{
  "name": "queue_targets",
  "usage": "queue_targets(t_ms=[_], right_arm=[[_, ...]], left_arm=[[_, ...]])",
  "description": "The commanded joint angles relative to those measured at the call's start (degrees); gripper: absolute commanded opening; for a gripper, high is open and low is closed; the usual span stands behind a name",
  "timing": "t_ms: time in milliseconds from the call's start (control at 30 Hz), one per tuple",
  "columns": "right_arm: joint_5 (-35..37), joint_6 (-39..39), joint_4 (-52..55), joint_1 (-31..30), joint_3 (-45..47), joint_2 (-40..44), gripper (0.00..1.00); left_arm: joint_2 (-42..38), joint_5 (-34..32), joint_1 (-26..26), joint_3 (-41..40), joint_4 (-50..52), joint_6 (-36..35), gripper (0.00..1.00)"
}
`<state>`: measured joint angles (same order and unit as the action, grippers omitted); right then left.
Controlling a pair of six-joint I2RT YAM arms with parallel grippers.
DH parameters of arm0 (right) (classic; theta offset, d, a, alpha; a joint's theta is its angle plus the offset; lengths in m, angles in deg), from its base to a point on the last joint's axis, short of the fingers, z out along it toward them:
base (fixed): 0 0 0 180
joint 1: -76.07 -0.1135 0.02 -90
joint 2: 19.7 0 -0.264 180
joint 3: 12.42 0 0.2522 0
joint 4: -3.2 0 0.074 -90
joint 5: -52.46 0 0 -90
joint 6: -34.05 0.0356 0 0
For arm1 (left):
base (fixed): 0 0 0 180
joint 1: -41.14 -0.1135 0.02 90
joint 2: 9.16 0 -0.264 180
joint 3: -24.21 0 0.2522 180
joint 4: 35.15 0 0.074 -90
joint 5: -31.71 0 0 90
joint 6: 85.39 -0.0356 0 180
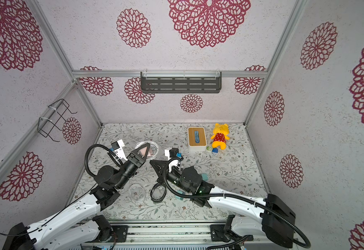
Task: Pack away charging kits
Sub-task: Zip the zipper on the storage bag.
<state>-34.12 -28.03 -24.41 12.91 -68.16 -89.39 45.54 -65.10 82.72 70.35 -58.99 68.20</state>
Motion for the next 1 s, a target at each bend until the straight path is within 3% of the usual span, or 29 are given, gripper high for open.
queue_targets(t_ms=[0,100,333,600,967], right_arm=[[1.10,-2.42,-1.32,-0.57,-2.06,1.56,0.00],[3.48,-3.60,1.89,-0.57,-2.17,2.17,0.00],[13.15,-8.11,7.54,-0.57,-0.71,5.29,0.00],[19.54,-11.13,8.19,1.14,1.07,7.45,0.00],[13.51,-13.18,10.03,8.54,-0.25,7.54,0.00]], left_arm=[[-0.28,-0.87,0.36,0.83,1.27,0.02,0.27],[-0.94,-0.33,0.25,1.08,3.00,-0.04,0.16],[-4.23,2.97,0.30,3.55,12.50,-2.65,0.02],[-5.94,4.69,0.31,4.77,21.31,-3.80,0.00],[-6.33,8.21,0.36,7.54,32.35,-6.36,0.00]])
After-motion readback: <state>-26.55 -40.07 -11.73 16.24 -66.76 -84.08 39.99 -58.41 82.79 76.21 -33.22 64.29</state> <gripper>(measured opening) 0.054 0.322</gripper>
